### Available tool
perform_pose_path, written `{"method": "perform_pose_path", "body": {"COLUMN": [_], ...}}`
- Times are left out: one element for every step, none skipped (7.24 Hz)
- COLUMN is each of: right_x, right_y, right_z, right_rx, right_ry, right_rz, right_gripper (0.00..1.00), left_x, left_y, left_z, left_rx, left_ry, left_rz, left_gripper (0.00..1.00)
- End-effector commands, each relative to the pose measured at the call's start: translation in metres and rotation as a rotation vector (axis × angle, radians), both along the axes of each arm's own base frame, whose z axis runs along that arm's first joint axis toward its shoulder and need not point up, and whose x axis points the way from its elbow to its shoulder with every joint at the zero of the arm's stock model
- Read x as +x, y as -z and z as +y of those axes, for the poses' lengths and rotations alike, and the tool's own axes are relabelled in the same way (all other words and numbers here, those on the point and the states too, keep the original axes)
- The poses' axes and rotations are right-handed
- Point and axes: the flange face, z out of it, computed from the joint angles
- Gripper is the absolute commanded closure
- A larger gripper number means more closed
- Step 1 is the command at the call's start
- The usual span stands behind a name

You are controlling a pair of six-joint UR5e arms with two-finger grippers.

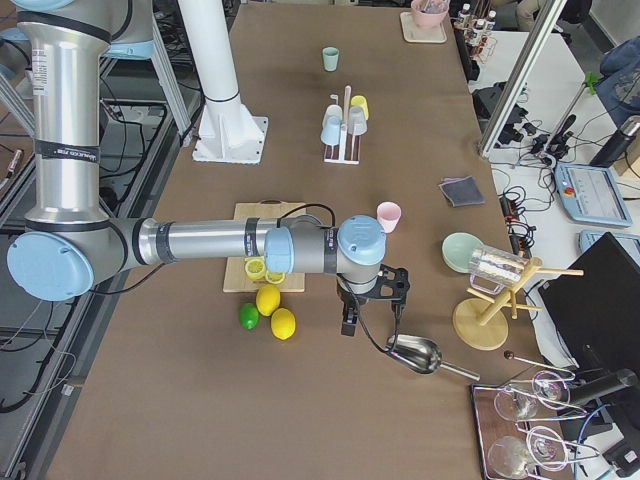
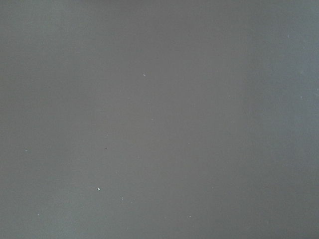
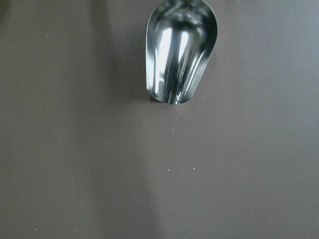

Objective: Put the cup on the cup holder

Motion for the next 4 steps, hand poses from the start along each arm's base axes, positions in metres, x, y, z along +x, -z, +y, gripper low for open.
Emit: {"method": "perform_pose_path", "body": {"right_x": [-0.0016, -0.0029, -0.0036, -0.0031], "right_y": [0.0012, -0.0011, -0.0012, -0.0024], "right_z": [-0.0018, -0.0012, -0.0019, -0.0013], "right_rx": [0.013, 0.010, 0.010, 0.008], "right_ry": [0.013, 0.017, 0.019, 0.019], "right_rz": [0.012, 0.013, 0.015, 0.021], "right_gripper": [0.00, 0.00, 0.00, 0.00], "left_x": [0.0000, 0.0000, -0.0007, 0.0000], "left_y": [-0.0004, -0.0004, -0.0004, 0.0004], "left_z": [0.0006, 0.0006, 0.0006, 0.0005], "left_rx": [-0.001, -0.001, -0.001, 0.001], "left_ry": [0.000, 0.000, 0.001, 0.000], "left_rz": [0.000, 0.000, 0.000, 0.000], "left_gripper": [0.02, 0.02, 0.02, 0.02]}}
